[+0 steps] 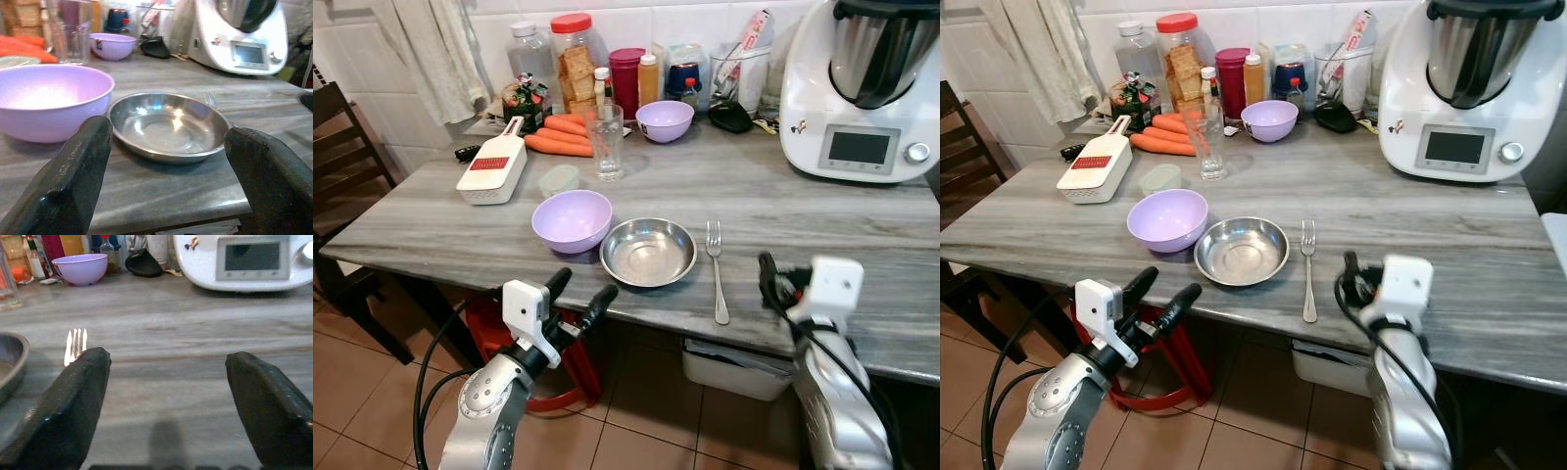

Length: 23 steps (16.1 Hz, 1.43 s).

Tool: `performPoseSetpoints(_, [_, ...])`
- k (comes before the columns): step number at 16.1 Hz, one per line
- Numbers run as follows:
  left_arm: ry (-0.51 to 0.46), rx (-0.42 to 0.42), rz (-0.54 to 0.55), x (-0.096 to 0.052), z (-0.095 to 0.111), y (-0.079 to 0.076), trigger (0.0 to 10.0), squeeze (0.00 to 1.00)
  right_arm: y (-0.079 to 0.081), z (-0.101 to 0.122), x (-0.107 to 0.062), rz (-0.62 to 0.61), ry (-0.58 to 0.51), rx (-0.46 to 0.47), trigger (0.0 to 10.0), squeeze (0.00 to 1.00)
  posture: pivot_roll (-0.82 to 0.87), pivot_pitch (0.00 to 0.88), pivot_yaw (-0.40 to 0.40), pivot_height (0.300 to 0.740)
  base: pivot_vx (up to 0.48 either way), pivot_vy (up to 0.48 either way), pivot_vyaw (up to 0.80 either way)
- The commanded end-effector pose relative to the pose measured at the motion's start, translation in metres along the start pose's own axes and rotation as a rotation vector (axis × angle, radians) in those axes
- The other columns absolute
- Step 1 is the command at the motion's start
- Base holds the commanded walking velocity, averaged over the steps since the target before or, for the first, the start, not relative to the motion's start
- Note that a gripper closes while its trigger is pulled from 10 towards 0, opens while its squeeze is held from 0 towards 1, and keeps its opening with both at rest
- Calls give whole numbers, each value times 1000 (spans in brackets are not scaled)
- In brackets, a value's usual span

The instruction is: Setting the table

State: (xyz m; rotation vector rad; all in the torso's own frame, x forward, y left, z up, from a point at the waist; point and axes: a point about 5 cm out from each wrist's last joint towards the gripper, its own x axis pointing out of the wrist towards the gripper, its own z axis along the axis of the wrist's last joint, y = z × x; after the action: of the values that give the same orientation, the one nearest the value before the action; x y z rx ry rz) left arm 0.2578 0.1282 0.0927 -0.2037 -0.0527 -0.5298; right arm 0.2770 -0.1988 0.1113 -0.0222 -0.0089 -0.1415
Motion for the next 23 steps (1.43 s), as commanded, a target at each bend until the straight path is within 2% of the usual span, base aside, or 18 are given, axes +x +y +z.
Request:
performPoseSetpoints(1, [18,8,39,-1,-2,4,10000,0,6,14,-2,34,-68,-25,10000,1000,-59,0,113,740,0,0,0])
performPoseSetpoints(2, [25,15,83,0,-2,8,10000,0,4,16,-7,32,-80,-24,10000,1000,-62,0,114,740,0,0,0])
performPoseSetpoints(5, [88,126,278,0,-7,24,10000,0,6,17,-15,79,-88,7,10000,1000,-59,0,115,740,0,0,0])
performPoseSetpoints(6, [97,101,305,-1,-10,29,10000,0,10,22,-17,114,-115,-20,10000,1000,-59,0,115,740,0,0,0])
performPoseSetpoints(7, [108,144,350,-3,-10,32,10000,0,10,22,-18,109,-107,-10,10000,1000,-52,0,114,740,0,0,0])
performPoseSetpoints(8, [112,145,354,-4,-11,33,10000,0,10,22,-20,108,-106,-12,10000,1000,-50,0,114,740,0,0,0])
performPoseSetpoints(9, [115,155,371,-4,-11,34,10000,0,9,21,-21,110,-103,-15,10000,471,-48,0,114,740,0,0,0])
performPoseSetpoints(10, [117,176,397,-5,-11,35,10000,0,10,18,-24,118,-95,-14,10000,0,-45,0,114,740,0,0,0])
performPoseSetpoints(15, [126,185,433,-12,-13,39,10000,0,14,15,-25,127,-79,9,10000,0,-37,0,116,740,0,0,0])
performPoseSetpoints(20, [133,188,424,-9,-15,38,10000,0,19,14,-20,132,-64,40,10000,0,-36,0,117,740,-262,0,-674])
performPoseSetpoints(23, [137,190,417,-9,-16,36,10000,0,22,13,-20,135,-59,46,10000,0,-38,0,120,740,-291,0,0])
